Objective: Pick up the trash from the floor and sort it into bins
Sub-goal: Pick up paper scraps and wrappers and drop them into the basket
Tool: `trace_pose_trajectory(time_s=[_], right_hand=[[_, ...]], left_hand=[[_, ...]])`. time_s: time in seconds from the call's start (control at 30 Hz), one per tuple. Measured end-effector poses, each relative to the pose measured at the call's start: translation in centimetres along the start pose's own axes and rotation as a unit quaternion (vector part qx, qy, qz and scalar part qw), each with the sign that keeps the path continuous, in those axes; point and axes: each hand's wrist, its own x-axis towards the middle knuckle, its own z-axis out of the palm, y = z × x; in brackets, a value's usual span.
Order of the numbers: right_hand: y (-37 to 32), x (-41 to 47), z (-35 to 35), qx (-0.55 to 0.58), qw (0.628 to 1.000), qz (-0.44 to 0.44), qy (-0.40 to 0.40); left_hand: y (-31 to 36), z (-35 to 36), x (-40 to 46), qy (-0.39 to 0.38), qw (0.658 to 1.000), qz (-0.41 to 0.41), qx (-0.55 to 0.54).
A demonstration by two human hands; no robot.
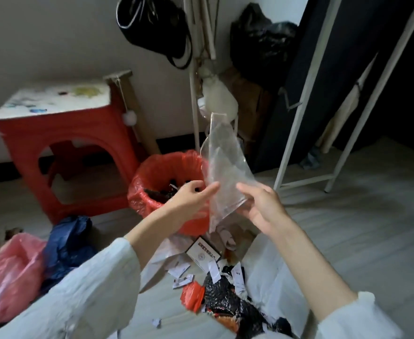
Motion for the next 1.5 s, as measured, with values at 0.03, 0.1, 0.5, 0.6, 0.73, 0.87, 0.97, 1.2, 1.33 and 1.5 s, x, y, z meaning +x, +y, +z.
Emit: trace_pose_trajectory(time_s=[0.03, 0.1, 0.5, 0.6, 0.73, 0.87, 0.97, 1.2, 1.33, 1.5], right_hand=[[-0.6, -0.8, 0.9, -0.013, 1.000, -0.001, -0.028], [-1.0, -1.8, 2.5, -0.117, 0.992, -0.030, -0.028], [0.8, -3.7, 4.2, -0.093, 0.983, 0.089, -0.131], [0.9, -3.6, 5.3, -0.030, 0.982, 0.120, -0.141], [0.8, -2.7, 5.0, 0.091, 0.966, 0.193, -0.143], [1.2, -2.5, 4.1, 0.089, 0.958, 0.215, -0.169], [2.1, -2.3, 4.4, -0.014, 0.969, 0.207, -0.137], [3.2, 1.7, 4.8, -0.232, 0.970, 0.011, 0.072], [2.8, 6.1, 5.4, -0.400, 0.887, -0.189, 0.129], [3.5, 13.2, 6.7, -0.517, 0.824, -0.230, 0.034]], left_hand=[[0.9, -0.4, -0.7, 0.026, 0.998, 0.015, -0.057], [2.1, -1.0, -2.0, 0.091, 0.986, 0.050, -0.133], [-1.6, -5.2, -4.8, 0.277, 0.951, 0.122, -0.067], [-1.8, -5.1, -5.2, 0.293, 0.933, 0.192, 0.077], [-2.6, -5.3, -4.9, 0.278, 0.893, 0.294, 0.198], [-4.1, -6.3, -4.0, 0.224, 0.879, 0.314, 0.280], [-4.2, -6.5, -3.4, 0.170, 0.884, 0.298, 0.318], [-5.0, -6.4, -1.7, -0.036, 0.923, 0.154, 0.352], [-7.7, -8.7, 0.5, 0.027, 0.895, 0.156, 0.416], [-13.5, -10.8, 5.1, 0.088, 0.843, 0.153, 0.508]])
